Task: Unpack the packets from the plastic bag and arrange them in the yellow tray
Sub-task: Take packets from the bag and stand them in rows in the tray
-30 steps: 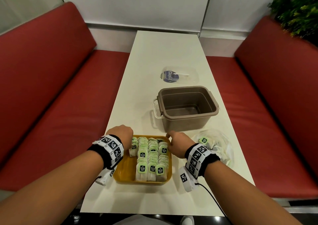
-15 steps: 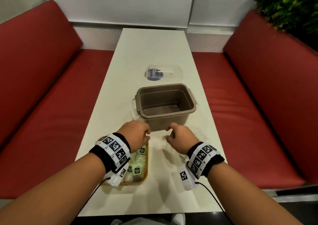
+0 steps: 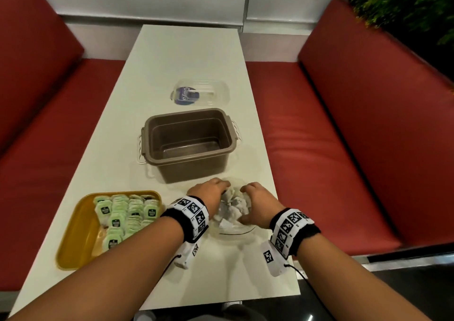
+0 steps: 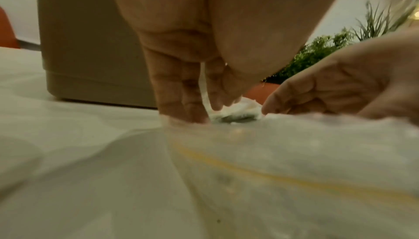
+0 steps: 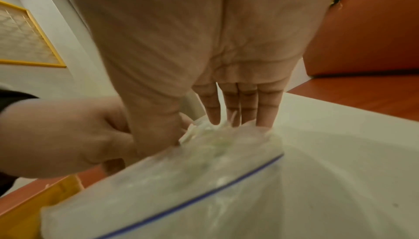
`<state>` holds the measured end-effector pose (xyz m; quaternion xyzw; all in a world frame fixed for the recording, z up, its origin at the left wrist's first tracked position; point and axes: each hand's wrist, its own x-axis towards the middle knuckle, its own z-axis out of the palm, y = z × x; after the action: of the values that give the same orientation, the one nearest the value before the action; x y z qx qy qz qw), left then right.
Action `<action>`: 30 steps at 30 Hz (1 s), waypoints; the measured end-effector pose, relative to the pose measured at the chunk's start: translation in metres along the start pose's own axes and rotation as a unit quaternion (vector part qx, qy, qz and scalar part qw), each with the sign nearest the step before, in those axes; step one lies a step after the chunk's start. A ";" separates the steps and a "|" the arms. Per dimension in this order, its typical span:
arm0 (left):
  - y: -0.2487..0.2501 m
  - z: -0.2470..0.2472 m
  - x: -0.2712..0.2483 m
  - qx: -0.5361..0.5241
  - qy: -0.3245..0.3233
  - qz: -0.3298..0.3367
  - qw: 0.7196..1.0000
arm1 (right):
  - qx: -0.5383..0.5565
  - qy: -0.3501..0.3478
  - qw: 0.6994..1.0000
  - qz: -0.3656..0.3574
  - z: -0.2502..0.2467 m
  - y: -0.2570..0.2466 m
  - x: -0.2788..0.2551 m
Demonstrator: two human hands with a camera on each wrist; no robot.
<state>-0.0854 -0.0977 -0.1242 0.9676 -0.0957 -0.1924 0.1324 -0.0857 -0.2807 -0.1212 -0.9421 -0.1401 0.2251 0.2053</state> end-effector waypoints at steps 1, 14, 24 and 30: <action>0.000 0.003 0.002 0.029 -0.007 -0.007 1.000 | 0.006 0.001 1.000 -0.008 0.001 0.002 0.001; 0.005 -0.017 -0.006 -0.056 0.092 0.014 0.994 | 0.071 -0.016 0.996 -0.047 -0.011 0.016 0.007; 0.037 -0.043 -0.012 0.001 0.044 0.137 0.990 | 0.161 0.039 0.978 -0.128 -0.021 0.011 0.009; 0.043 -0.034 -0.002 -0.108 0.093 0.052 0.989 | 0.144 0.038 0.985 -0.084 -0.022 0.020 0.003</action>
<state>-0.0799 -0.1302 -0.0806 0.9551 -0.1118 -0.1040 0.2539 -0.0690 -0.3043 -0.1138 -0.8956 -0.1767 0.1890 0.3620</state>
